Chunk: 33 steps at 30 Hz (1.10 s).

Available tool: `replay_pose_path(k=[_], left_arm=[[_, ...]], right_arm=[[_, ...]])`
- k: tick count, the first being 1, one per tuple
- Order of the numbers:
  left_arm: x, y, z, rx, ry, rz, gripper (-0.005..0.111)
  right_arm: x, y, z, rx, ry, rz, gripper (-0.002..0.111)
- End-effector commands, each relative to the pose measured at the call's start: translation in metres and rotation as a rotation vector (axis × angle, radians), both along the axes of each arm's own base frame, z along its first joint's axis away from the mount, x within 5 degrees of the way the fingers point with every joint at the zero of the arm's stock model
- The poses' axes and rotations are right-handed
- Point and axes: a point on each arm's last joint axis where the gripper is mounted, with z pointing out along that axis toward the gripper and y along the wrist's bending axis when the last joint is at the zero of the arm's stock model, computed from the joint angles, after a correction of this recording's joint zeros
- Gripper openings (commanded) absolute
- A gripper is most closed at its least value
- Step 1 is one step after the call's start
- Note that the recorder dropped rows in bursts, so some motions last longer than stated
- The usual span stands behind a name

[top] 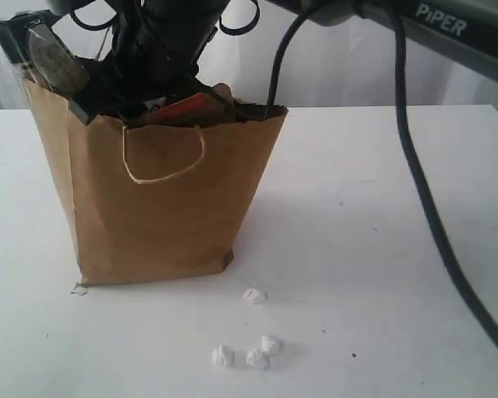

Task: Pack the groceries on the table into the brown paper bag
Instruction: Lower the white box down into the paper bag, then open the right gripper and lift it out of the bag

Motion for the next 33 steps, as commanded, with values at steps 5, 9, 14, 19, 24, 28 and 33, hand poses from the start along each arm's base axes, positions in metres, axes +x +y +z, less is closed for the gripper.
replay_pose_path(k=[5,9,14,19,24,28,33], left_arm=[[0.0,0.0,-0.001,-0.011,0.004,0.006,0.0],[0.0,0.0,-0.001,-0.011,0.004,0.006,0.0],[0.0,0.0,-0.001,-0.011,0.004,0.006,0.0],[0.0,0.0,-0.001,-0.011,0.004,0.006,0.0],[0.0,0.0,-0.001,-0.011,0.004,0.006,0.0],[0.0,0.0,-0.001,-0.011,0.004,0.006,0.0],[0.0,0.0,-0.001,-0.011,0.004,0.006,0.0]], right_arm=[[-0.01,0.004,0.011,0.044,-0.007,0.028,0.06],[-0.008,0.004,0.017,0.068,-0.052,0.024,0.061],[-0.009,0.001,0.03,0.099,-0.07,0.013,0.063],[-0.01,0.0,0.031,0.083,-0.055,0.015,0.063],[-0.013,-0.001,0.031,0.071,-0.044,0.02,0.063],[-0.023,-0.011,0.051,0.075,-0.08,0.017,0.062],[-0.044,-0.035,0.083,0.034,-0.129,0.007,0.059]])
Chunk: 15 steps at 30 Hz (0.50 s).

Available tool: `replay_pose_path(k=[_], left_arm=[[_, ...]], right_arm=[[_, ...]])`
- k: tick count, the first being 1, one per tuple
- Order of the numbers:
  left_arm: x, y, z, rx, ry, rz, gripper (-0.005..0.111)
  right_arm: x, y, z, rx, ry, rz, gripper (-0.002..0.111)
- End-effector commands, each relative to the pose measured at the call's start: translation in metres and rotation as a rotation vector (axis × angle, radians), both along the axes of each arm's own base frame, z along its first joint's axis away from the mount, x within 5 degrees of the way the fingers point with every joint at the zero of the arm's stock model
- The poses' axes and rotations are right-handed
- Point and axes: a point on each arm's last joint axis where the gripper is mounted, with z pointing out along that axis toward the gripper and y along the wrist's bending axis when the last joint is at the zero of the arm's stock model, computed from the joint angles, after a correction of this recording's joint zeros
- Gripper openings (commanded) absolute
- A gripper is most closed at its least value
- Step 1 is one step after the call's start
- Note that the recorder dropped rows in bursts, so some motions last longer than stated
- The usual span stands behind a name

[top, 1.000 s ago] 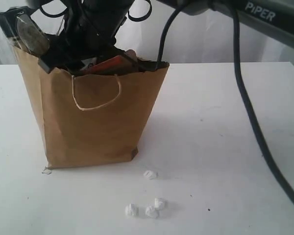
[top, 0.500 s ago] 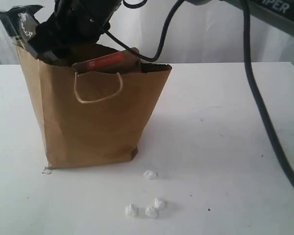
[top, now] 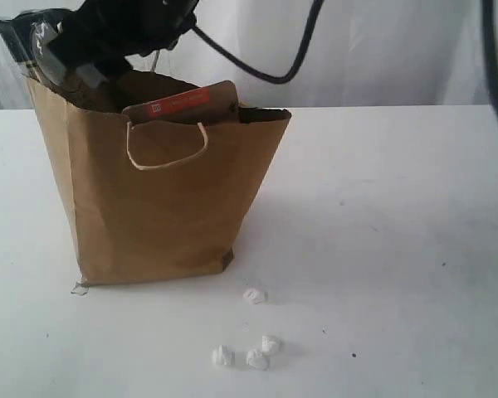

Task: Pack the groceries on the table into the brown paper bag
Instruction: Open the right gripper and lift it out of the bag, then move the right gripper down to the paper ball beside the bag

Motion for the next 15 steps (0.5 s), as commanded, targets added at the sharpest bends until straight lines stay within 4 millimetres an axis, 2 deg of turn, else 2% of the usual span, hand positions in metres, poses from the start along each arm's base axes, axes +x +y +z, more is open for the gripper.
replay_pose_path(k=[1,4,7,11,15], left_arm=[[0.0,0.0,-0.001,-0.011,0.004,0.006,0.0],[0.0,0.0,-0.001,-0.011,0.004,0.006,0.0],[0.0,0.0,-0.001,-0.011,0.004,0.006,0.0],[0.0,0.0,-0.001,-0.011,0.004,0.006,0.0],[0.0,0.0,-0.001,-0.011,0.004,0.006,0.0]], right_arm=[[-0.021,-0.023,0.035,0.004,-0.049,-0.018,0.059],[-0.033,-0.037,0.049,0.009,-0.042,-0.037,0.059],[-0.043,-0.055,0.051,-0.031,-0.061,-0.067,0.059],[-0.074,-0.095,0.054,-0.03,-0.081,-0.115,0.059],[-0.099,-0.125,0.054,-0.002,-0.086,-0.158,0.059]])
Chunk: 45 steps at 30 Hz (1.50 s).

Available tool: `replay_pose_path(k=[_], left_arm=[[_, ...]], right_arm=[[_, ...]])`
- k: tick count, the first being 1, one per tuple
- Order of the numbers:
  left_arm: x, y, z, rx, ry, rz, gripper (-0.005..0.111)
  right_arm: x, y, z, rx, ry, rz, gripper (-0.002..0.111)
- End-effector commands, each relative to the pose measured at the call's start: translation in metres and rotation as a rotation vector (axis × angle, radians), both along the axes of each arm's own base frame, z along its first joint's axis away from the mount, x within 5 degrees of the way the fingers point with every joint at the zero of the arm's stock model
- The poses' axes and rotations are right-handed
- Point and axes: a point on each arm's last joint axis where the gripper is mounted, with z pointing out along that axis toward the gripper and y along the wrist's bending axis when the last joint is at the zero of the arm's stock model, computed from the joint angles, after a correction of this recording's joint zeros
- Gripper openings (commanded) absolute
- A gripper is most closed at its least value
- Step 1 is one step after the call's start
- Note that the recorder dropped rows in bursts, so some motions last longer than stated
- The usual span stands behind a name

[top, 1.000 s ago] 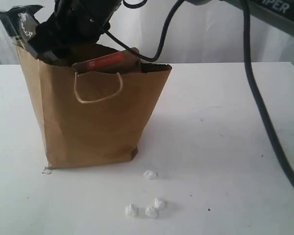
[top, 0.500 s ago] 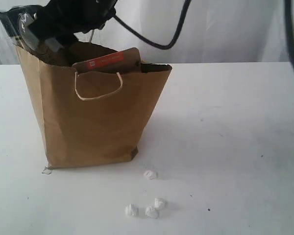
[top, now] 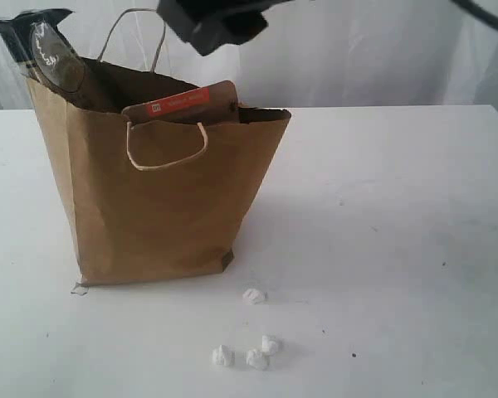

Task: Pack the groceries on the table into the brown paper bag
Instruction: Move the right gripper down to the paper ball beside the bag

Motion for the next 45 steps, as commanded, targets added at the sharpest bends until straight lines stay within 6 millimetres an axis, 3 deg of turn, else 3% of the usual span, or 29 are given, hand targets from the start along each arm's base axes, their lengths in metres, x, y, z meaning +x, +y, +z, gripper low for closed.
replay_pose_path(k=[1,6,11,15,18,23,29,33,45], left_arm=[[0.0,0.0,-0.001,-0.011,0.004,0.006,0.0],[0.0,0.0,-0.001,-0.011,0.004,0.006,0.0],[0.0,0.0,-0.001,-0.011,0.004,0.006,0.0],[0.0,0.0,-0.001,-0.011,0.004,0.006,0.0],[0.0,0.0,-0.001,-0.011,0.004,0.006,0.0],[0.0,0.0,-0.001,-0.011,0.004,0.006,0.0],[0.0,0.0,-0.001,-0.011,0.004,0.006,0.0],[0.0,0.0,-0.001,-0.011,0.004,0.006,0.0],[0.0,0.0,-0.001,-0.011,0.004,0.006,0.0]], right_arm=[[-0.029,-0.037,0.004,0.038,-0.03,-0.058,0.059],[-0.065,-0.082,-0.021,0.045,0.013,-0.145,0.059],[-0.092,-0.109,-0.078,0.022,0.118,-0.202,0.056],[-0.102,-0.11,-0.13,0.034,0.206,-0.178,0.056],[-0.102,-0.101,-0.157,0.063,0.212,-0.092,0.056],[-0.089,-0.084,-0.176,0.082,0.143,-0.031,0.056],[-0.063,-0.062,-0.206,0.082,0.245,-0.13,0.049],[-0.043,-0.046,-0.228,0.068,0.294,-0.176,0.049],[0.022,-0.006,-0.267,-0.018,0.351,-0.223,0.049]])
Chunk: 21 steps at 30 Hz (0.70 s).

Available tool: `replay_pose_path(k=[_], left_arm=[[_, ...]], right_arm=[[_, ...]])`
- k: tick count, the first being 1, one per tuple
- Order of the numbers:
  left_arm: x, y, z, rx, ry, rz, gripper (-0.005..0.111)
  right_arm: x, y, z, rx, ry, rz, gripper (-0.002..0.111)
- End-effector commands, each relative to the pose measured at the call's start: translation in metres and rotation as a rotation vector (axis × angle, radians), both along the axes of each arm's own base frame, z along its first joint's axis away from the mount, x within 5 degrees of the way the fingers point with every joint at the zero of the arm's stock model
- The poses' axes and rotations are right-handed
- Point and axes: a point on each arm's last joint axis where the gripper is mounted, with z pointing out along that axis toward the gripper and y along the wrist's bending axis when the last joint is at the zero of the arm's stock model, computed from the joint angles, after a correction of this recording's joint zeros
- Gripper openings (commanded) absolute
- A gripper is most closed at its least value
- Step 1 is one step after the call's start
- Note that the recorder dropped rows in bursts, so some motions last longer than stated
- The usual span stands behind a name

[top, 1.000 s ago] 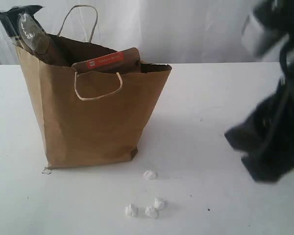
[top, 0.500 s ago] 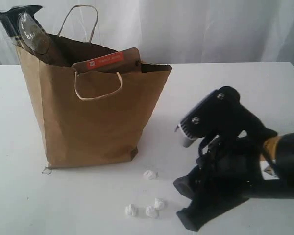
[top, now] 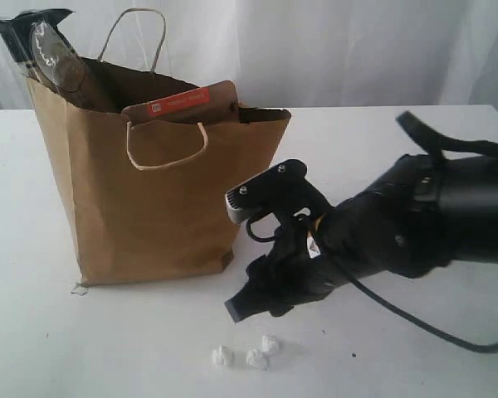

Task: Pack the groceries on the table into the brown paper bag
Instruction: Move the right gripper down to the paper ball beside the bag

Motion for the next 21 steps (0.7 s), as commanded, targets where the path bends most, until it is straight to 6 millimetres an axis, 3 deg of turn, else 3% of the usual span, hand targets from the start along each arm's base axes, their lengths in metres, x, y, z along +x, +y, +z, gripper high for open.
replay_pose_path(k=[1,12,21], left_arm=[[0.0,0.0,-0.001,-0.011,0.004,0.006,0.0],[0.0,0.0,-0.001,-0.011,0.004,0.006,0.0],[0.0,0.0,-0.001,-0.011,0.004,0.006,0.0]], right_arm=[[0.022,0.01,-0.014,-0.042,0.016,0.007,0.049],[0.041,0.027,-0.05,-0.172,0.111,0.067,0.049],[0.053,0.038,-0.056,-0.161,0.093,0.074,0.049]])
